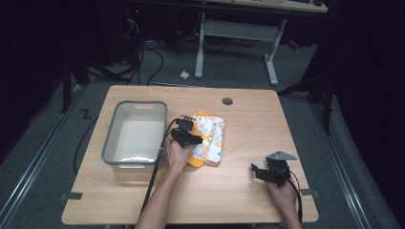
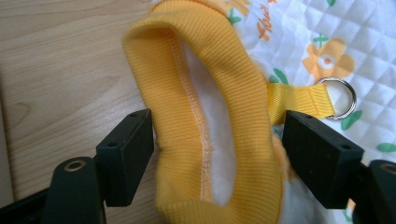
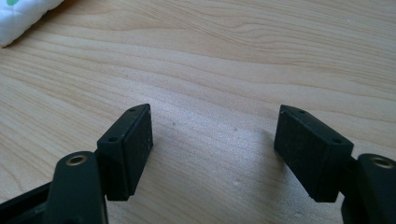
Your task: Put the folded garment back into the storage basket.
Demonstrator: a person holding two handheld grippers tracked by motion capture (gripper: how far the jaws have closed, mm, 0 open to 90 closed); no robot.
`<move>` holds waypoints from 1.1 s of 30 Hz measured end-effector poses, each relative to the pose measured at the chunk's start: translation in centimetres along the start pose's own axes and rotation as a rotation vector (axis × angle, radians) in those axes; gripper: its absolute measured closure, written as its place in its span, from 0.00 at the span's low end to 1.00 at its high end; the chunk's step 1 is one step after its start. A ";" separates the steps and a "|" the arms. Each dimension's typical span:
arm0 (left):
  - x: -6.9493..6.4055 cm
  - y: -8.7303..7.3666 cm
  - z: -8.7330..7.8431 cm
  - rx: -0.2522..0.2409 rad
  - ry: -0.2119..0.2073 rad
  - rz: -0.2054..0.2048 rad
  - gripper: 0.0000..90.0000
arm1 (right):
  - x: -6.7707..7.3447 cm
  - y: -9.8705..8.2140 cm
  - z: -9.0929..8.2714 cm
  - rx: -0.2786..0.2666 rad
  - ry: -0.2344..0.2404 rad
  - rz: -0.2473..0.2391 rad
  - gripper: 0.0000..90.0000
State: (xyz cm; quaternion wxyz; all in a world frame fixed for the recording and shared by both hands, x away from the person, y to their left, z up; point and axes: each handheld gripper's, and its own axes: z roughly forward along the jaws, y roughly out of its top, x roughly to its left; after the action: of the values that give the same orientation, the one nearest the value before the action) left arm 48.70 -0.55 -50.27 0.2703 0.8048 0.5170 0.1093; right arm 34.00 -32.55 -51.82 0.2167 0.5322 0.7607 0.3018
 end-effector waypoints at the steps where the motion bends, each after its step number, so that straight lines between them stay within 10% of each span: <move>1: -0.1 0.0 0.1 0.000 0.005 0.006 0.29 | 0.0 0.0 0.0 0.000 0.000 0.001 0.32; 33: -1.4 -0.2 0.0 -0.011 -0.102 0.022 0.81 | 0.0 0.0 0.0 0.001 0.000 0.000 0.32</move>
State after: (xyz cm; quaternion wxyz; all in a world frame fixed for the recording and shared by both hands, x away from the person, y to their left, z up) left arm 47.88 -1.77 -50.25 0.2997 0.8133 0.4932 0.0740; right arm 34.00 -32.53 -51.82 0.2165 0.5322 0.7609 0.3015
